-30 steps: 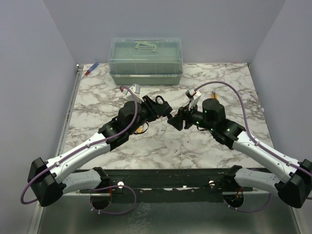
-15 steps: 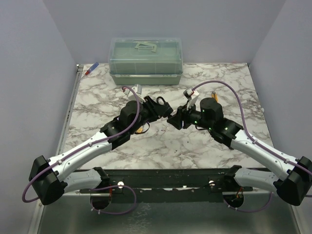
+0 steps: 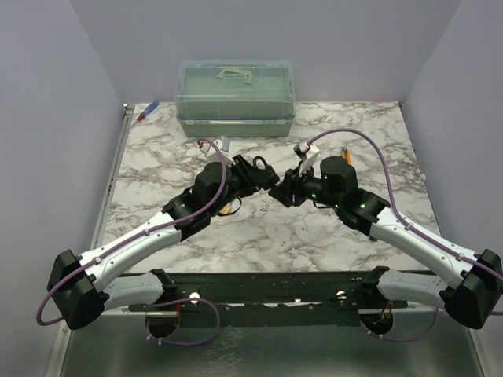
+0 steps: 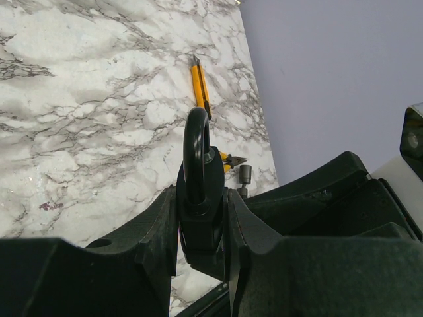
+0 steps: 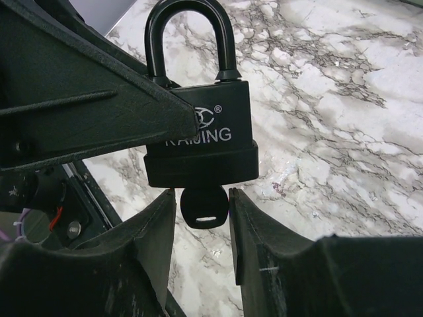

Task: Unlock with the key

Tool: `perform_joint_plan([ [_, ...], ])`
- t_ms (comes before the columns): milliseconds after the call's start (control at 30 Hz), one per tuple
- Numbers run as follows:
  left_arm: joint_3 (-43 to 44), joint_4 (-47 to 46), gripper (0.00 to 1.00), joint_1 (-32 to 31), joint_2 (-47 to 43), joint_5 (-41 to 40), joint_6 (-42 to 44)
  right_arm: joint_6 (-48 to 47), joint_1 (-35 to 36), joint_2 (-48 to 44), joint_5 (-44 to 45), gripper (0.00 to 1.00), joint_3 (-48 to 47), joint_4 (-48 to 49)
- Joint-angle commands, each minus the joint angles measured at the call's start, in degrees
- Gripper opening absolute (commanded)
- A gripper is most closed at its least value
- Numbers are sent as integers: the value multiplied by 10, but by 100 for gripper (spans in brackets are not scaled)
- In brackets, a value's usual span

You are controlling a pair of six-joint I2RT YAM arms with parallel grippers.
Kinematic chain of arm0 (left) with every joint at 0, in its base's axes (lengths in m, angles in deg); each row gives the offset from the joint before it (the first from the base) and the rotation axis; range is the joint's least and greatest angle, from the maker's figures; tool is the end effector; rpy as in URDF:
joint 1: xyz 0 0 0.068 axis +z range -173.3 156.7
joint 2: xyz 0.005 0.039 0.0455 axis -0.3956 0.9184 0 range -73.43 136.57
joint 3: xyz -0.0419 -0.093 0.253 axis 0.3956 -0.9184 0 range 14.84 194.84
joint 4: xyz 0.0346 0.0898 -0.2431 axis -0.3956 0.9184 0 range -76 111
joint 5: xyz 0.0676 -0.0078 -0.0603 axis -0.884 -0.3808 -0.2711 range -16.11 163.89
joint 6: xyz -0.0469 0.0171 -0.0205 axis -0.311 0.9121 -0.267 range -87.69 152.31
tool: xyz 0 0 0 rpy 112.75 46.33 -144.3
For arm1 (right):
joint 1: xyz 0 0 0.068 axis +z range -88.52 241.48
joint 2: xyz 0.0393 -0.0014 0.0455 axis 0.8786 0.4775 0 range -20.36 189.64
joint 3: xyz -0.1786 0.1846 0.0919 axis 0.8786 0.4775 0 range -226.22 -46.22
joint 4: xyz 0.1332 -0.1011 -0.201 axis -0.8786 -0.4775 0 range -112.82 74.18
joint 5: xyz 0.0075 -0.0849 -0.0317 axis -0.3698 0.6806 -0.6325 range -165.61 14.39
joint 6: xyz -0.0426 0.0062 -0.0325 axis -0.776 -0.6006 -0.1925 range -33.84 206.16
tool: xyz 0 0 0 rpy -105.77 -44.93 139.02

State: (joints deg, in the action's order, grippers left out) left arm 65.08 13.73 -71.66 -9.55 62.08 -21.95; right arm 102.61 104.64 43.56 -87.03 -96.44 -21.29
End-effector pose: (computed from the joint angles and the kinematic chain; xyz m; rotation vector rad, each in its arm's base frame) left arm 0.1795 -0.1910 0.3257 -0.2570 1.9202 -1.0660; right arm 0.1842 0.1823 0.3151 -0.5991 1.9094 0.8786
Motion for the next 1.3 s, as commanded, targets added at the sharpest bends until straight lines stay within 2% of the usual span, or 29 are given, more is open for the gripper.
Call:
perform_joint_plan([
  [0,37,-53,0,2,-2,13,-11,-3,8,8,6,42,-17,15],
  [100,35,-54,0,2,-2,13,-11,-3,8,10,9,35,-17,15],
  [267,29,-53,0,2,-5,12,-10,-1,8,9,11,12,-14,19],
  [433,21,-56,0,3,-13,17,-5,22,8,-2,5,1,6,48],
  [667,-3,-79,0,2,-36,47,18,78,8,-24,-30,0,35,132],
  [1267,-2,-87,0,2,-75,155,78,121,8,-53,-119,1,27,219],
])
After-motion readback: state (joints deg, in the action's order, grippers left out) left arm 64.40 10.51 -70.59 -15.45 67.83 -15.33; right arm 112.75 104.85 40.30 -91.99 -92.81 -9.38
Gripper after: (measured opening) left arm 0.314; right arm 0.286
